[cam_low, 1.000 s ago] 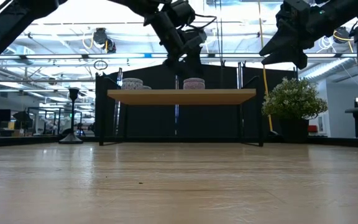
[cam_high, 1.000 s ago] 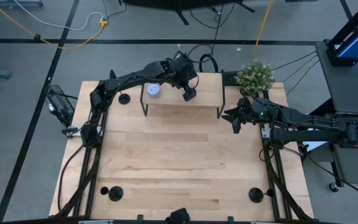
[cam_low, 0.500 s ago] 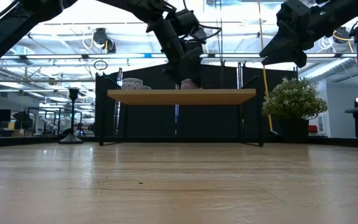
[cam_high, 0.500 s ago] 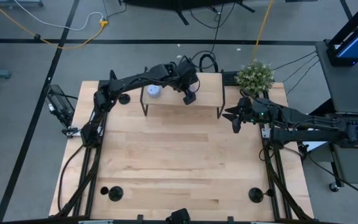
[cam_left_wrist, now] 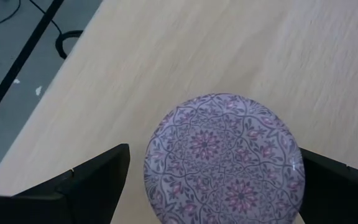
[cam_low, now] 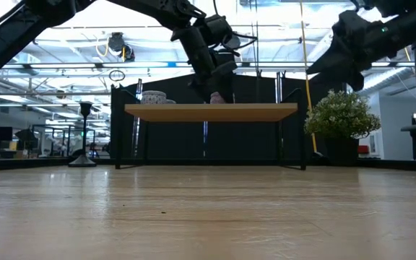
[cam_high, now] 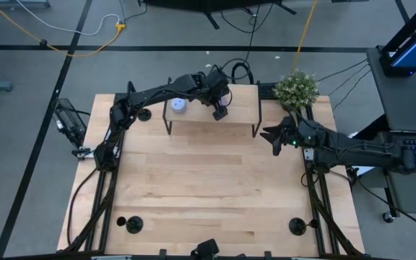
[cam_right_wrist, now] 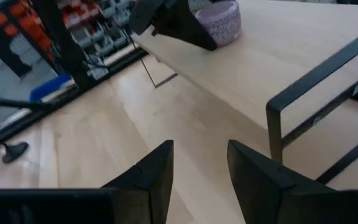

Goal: Pick & Place candle stick holders
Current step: Put the pink scented candle on the shelf

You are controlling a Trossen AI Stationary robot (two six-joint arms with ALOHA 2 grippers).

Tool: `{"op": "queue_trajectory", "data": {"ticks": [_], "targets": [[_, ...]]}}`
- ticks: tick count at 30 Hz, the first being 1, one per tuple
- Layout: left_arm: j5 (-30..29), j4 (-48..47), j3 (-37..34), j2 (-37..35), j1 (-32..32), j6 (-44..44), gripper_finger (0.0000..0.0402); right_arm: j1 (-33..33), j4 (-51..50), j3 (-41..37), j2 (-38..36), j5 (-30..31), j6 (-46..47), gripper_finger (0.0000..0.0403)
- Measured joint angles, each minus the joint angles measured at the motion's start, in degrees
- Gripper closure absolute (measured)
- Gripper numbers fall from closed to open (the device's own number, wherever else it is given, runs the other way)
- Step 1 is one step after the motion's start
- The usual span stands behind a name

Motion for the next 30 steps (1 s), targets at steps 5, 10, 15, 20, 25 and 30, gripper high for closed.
{"op": "queue_trajectory", "data": {"ticks": [5,10,15,20,25,30], "targets": [[-2.3,0.1,0.0,0.0,0.0,-0.1,0.0007,0.0,0.6,-1.9,-1.1,-0.2,2.2,0.0261],[-2.8,0.1,0.0,0.0,0.0,-1.1,0.0054,0.0,0.7,-1.9,-1.1,-0.1,2.1,0.0261],[-2.8,0.2,0.0,0.0,0.0,-1.5,0.0104,0.0,0.7,-1.9,-1.1,-0.1,2.1,0.0261],[-2.5,0.2,0.0,0.0,0.0,-3.2,0.0104,0.0,0.7,-1.9,-1.1,-0.1,2.0,0.0261],[-3.4,0.2,0.3,0.0,-0.1,-3.6,0.0104,0.0,0.7,-1.9,-1.1,-0.1,2.1,0.0261],[-4.9,-0.8,3.0,-0.1,-0.1,-4.4,0.0104,0.0,0.7,-1.9,-1.1,-0.1,2.1,0.0261]]}}
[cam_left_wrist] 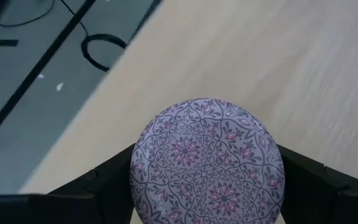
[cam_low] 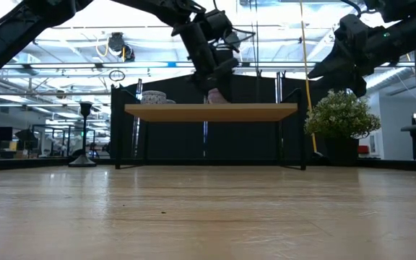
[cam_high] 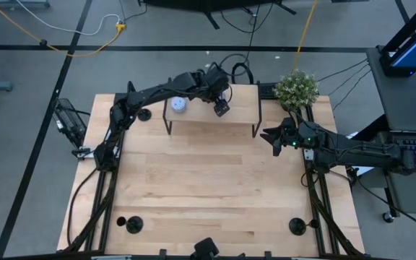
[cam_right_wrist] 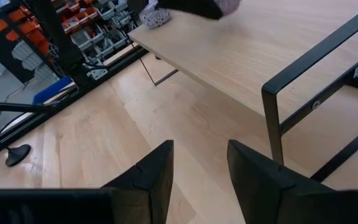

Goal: Pick & Place candle stick holders
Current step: Put the pink scented candle on the shelf

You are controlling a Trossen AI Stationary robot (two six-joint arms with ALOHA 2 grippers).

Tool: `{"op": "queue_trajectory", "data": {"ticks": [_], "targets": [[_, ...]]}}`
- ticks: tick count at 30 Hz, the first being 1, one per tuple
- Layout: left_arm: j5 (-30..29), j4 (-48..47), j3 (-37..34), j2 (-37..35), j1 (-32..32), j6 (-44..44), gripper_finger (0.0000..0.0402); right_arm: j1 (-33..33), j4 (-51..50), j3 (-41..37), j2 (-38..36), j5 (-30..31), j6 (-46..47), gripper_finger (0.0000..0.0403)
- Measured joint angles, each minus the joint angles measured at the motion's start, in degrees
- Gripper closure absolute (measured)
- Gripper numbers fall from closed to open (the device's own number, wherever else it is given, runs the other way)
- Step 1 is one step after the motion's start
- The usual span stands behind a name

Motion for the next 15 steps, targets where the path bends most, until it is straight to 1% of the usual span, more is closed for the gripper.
{"op": "queue_trajectory", "data": {"ticks": [4,7,12,15], "targets": [[-2.5,-5.7,3.7,0.0,0.0,-1.5,0.0104,0.0,0.0,0.0,0.0,0.0,0.0,0.0261],[-4.6,-13.3,6.2,-0.1,0.0,-4.2,0.0104,0.0,0.0,0.0,0.0,0.0,0.0,0.0261],[-6.4,-23.6,6.6,-0.1,0.3,-7.9,0.0104,0.0,0.0,0.0,0.0,0.0,0.0,0.0261],[-9.3,-25.4,5.4,-0.2,0.5,-9.0,0.0104,0.0,0.0,0.0,0.0,0.0,-0.1,0.0261]]}}
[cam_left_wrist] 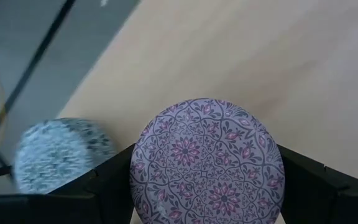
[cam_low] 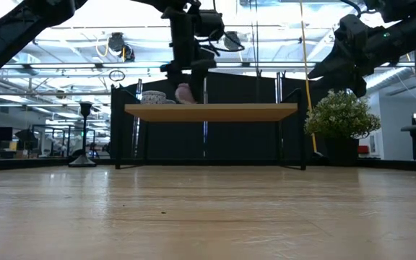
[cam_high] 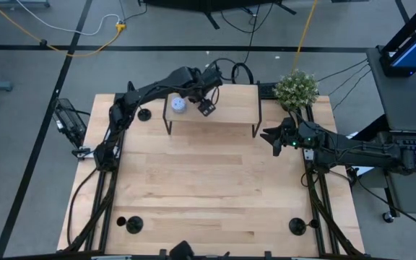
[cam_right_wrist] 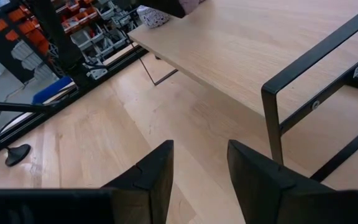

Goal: Pick & Place candle stick holders
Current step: Put the pink scented candle on the shelf

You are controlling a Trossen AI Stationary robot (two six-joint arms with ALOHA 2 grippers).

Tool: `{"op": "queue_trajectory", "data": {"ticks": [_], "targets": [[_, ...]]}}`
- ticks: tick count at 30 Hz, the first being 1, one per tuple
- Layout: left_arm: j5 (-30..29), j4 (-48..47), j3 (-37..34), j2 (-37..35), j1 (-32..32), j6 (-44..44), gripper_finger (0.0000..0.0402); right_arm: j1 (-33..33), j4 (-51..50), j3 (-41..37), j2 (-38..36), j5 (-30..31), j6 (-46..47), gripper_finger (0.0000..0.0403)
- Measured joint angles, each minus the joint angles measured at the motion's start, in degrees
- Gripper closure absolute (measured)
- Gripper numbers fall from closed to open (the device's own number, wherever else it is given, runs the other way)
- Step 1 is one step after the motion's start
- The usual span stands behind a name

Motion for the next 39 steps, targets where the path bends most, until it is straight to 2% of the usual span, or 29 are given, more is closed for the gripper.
{"op": "queue_trajectory", "data": {"ticks": [14,23,34,39], "targets": [[-0.3,-4.8,-0.6,0.1,2.2,-0.1,0.0093,0.0,0.0,0.0,0.0,0.0,-0.1,0.0261],[2.1,-3.6,-4.2,-0.3,2.3,-0.1,0.0074,0.0,0.0,0.0,0.0,0.0,-0.4,0.0261],[1.8,-4.0,-4.5,-1.3,2.2,0.2,0.0082,0.0,0.0,0.0,0.0,0.0,0.0,0.0261],[1.6,-4.3,-4.7,-3.0,2.2,0.2,0.0070,0.0,0.0,0.0,0.0,0.0,0.0,0.0261]]}}
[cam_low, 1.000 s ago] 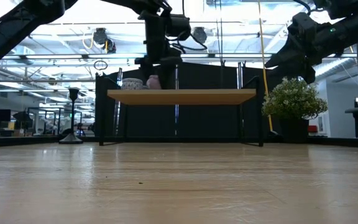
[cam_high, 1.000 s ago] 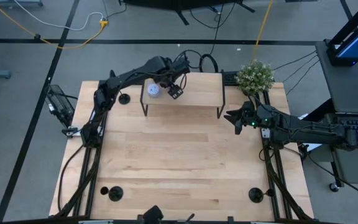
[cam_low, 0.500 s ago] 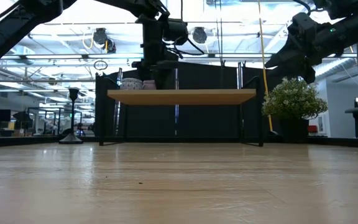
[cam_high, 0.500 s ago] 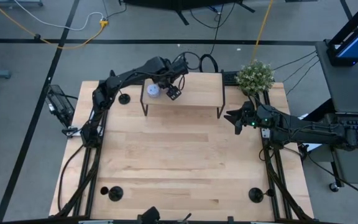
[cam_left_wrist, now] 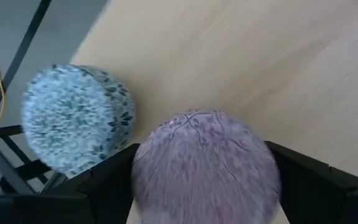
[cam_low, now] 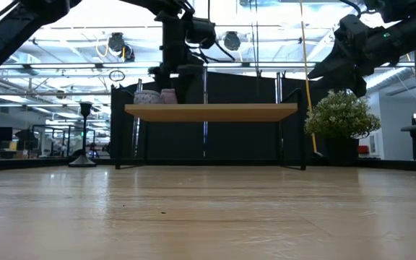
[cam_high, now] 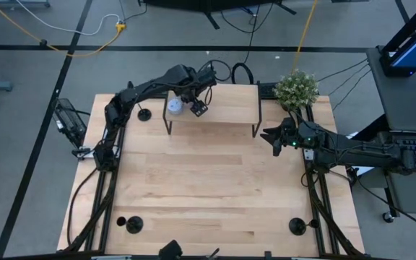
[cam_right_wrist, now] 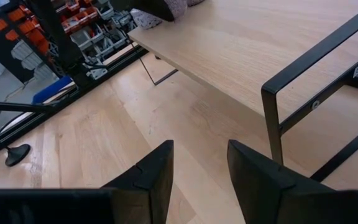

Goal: Pick & Place candle stick holders
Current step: Put the pink scented candle on the shelf, then adjust the white scented candle on the shelf

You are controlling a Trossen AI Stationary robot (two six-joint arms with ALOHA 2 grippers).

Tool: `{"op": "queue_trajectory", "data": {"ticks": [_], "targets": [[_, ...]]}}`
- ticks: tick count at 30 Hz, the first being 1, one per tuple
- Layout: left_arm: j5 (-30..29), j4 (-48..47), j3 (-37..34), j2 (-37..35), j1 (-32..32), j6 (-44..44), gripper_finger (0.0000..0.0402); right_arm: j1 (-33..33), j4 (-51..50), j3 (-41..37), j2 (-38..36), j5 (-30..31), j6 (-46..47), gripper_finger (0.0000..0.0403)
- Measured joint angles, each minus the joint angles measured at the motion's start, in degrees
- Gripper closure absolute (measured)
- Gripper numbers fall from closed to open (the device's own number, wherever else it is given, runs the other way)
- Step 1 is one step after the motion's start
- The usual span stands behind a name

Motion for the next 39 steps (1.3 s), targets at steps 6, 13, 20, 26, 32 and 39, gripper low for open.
{"op": "queue_trajectory", "data": {"ticks": [6,13,20,26,32,39], "targets": [[-0.2,0.4,0.1,-0.4,0.0,0.0,0.0063,0.0,0.0,0.0,0.0,0.0,0.0,0.0261],[-0.2,0.4,0.1,-0.5,0.0,-0.2,0.0064,0.0,0.0,0.0,0.0,0.0,0.0,0.0261],[0.1,1.0,0.1,-4.2,0.0,-0.5,0.0066,0.0,0.0,0.0,0.0,-0.1,0.0,0.0261],[3.3,0.8,0.2,-11.6,-0.6,-4.7,0.0075,0.0,-0.3,0.0,0.0,-0.2,0.0,0.0261],[8.0,-3.5,0.2,-18.1,-3.6,-11.4,0.0080,0.0,-1.6,0.0,0.0,-0.2,0.0,0.0261],[8.0,-8.8,-2.5,-19.4,-9.7,-21.5,0.0082,0.0,-1.3,0.0,0.0,-0.2,0.0,0.0261]]}}
